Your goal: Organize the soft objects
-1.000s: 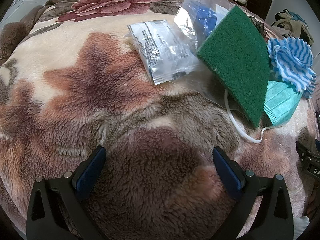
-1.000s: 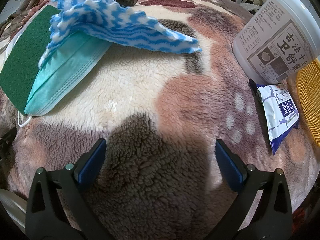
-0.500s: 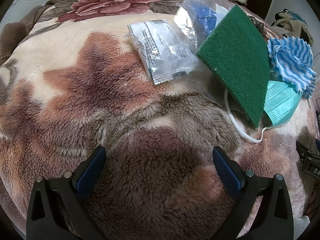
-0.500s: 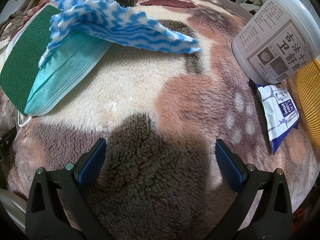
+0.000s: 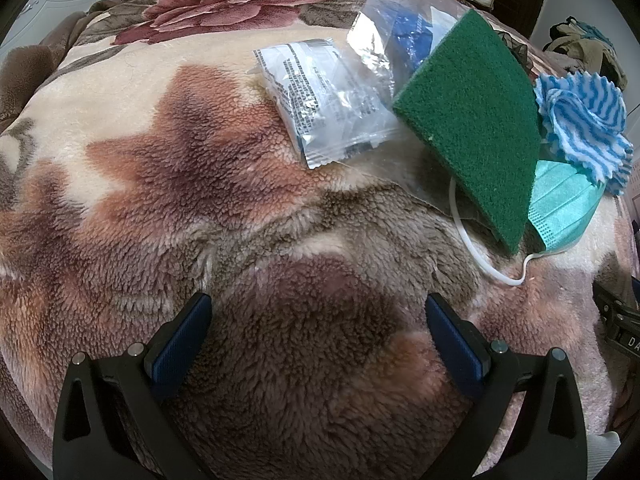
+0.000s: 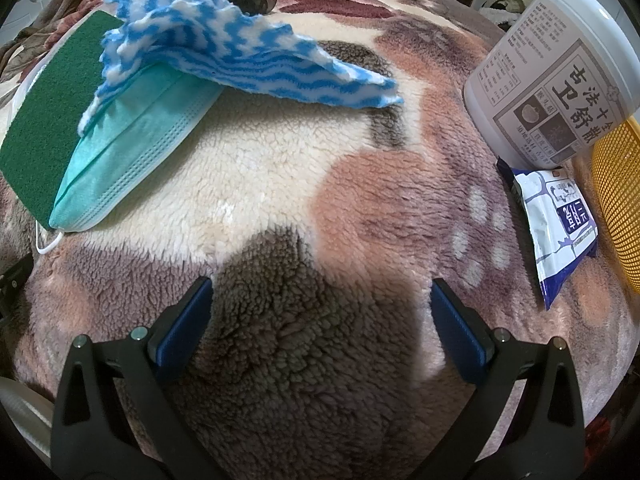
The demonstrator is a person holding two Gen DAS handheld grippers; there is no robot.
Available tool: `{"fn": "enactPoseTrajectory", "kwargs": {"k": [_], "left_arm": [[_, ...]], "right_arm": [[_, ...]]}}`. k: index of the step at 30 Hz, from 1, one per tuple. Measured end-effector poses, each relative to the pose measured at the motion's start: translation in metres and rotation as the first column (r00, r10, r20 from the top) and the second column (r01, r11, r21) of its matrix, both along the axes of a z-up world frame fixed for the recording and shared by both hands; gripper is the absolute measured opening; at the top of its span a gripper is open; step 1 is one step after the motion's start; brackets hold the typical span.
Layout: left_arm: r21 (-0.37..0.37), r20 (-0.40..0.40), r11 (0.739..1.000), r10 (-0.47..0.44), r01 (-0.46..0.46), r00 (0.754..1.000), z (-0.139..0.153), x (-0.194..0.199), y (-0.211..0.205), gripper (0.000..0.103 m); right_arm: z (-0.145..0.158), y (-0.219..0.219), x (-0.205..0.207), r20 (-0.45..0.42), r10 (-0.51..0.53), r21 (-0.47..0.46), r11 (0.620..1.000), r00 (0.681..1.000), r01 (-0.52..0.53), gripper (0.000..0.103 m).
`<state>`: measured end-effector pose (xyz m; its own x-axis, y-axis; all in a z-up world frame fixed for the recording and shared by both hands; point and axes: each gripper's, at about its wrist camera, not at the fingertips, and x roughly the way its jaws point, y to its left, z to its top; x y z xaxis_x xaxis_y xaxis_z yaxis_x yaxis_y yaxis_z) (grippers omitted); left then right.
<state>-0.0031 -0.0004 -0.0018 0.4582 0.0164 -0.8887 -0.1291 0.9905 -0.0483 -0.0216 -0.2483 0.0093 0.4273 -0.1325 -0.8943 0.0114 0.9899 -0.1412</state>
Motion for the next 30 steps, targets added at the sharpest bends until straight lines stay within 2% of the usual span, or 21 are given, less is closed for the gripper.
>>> {"fn": "enactPoseTrajectory", "kwargs": {"k": [10,16,20,23,27,30], "left_arm": [[0.001,-0.005,1.0,-0.001,0.001,1.0,0.0,0.0,0.0,0.103],[-0.015,-0.02,1.0,0.003,-0.004,1.0,0.009,0.006,0.001,0.103],[-0.012,-0.001,1.0,-0.008,0.008,1.0,0.028,0.005,0.003,0.103],[0.017,0.058,1.0,-0.022,0.021,0.998,0.049,0.004,0.002,0.103],[0.035,0.133,0.997,-0.071,0.067,0.989,0.081,0.013,-0.003,0.103],[0.032,0.146,0.991,-0.13,0.127,0.981,0.094,0.03,-0.009,0.103]], "right_arm": [[0.004,0.0,0.003,-0.001,0.011,-0.004,1.0,1.0,-0.011,0.103],[0.023,-0.003,0.011,-0.012,0.056,-0.005,0.998,0.998,-0.056,0.103],[0.043,-0.01,0.018,0.012,0.078,0.035,0.996,0.997,-0.078,0.103],[0.063,-0.012,0.032,0.065,0.099,0.057,0.993,0.993,-0.103,0.103],[0.091,-0.012,0.066,0.136,0.128,0.094,0.985,0.982,-0.141,0.103],[0.106,-0.011,0.096,0.152,0.15,0.125,0.977,0.977,-0.17,0.103]]}}
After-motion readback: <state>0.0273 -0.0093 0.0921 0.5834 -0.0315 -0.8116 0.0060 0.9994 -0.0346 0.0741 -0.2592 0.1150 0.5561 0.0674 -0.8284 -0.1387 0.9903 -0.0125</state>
